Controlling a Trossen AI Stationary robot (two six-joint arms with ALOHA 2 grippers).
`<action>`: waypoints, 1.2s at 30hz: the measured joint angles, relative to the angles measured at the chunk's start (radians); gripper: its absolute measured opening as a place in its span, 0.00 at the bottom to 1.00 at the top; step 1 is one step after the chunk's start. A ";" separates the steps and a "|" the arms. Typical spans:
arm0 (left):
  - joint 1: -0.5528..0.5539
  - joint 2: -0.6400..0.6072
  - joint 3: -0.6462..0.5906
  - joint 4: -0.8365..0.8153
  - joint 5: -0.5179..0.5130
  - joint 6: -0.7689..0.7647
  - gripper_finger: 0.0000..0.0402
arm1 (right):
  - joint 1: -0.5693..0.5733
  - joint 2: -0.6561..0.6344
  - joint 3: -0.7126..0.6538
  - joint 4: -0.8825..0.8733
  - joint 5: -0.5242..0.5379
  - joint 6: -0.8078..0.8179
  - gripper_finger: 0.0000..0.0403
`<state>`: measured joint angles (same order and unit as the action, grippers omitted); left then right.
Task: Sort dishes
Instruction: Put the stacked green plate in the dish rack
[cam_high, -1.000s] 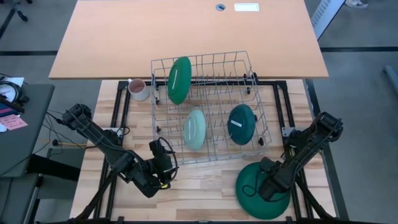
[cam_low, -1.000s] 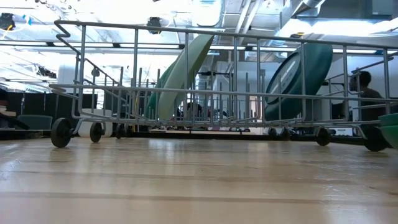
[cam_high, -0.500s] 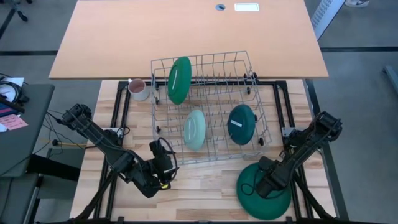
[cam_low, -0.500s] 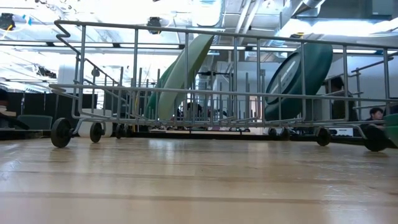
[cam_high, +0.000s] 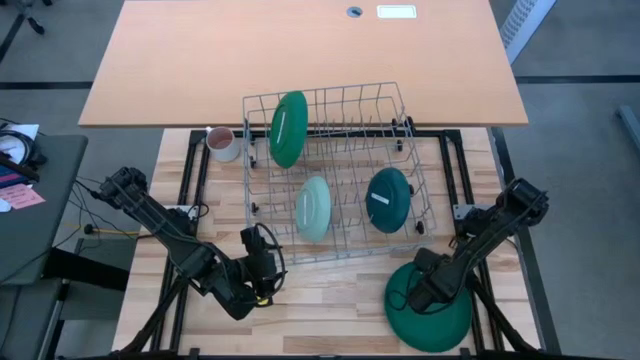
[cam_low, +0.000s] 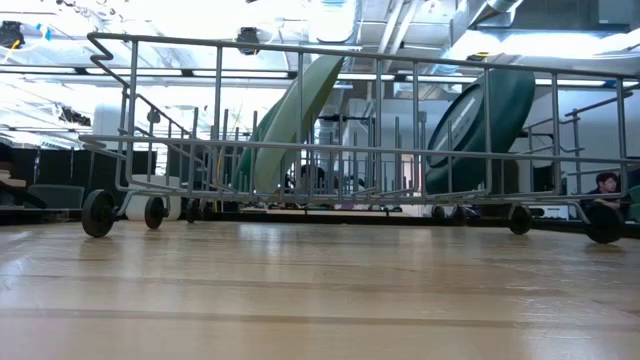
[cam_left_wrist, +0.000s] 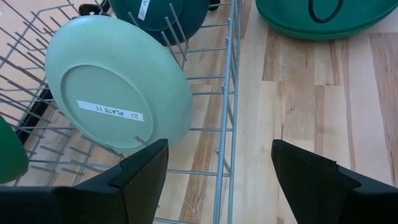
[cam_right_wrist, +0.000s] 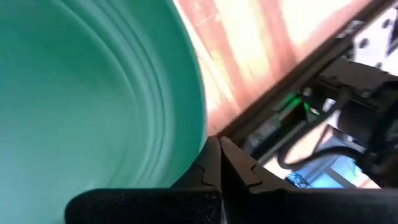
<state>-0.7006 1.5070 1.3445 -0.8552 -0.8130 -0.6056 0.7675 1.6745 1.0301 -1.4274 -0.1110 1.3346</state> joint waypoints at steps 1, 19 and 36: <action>0.000 0.000 0.000 0.000 0.000 0.000 0.69 | -0.004 0.000 0.010 -0.019 0.001 -0.003 0.00; -0.007 0.047 -0.008 0.246 0.099 0.134 0.69 | 0.052 -0.008 0.069 0.127 0.143 -0.007 0.16; 0.004 0.122 -0.007 0.450 0.298 0.356 0.69 | 0.182 -0.035 0.258 0.564 0.271 0.208 0.42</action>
<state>-0.6966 1.6292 1.3373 -0.4049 -0.5146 -0.2499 0.9493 1.6398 1.2884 -0.8634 0.1599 1.5422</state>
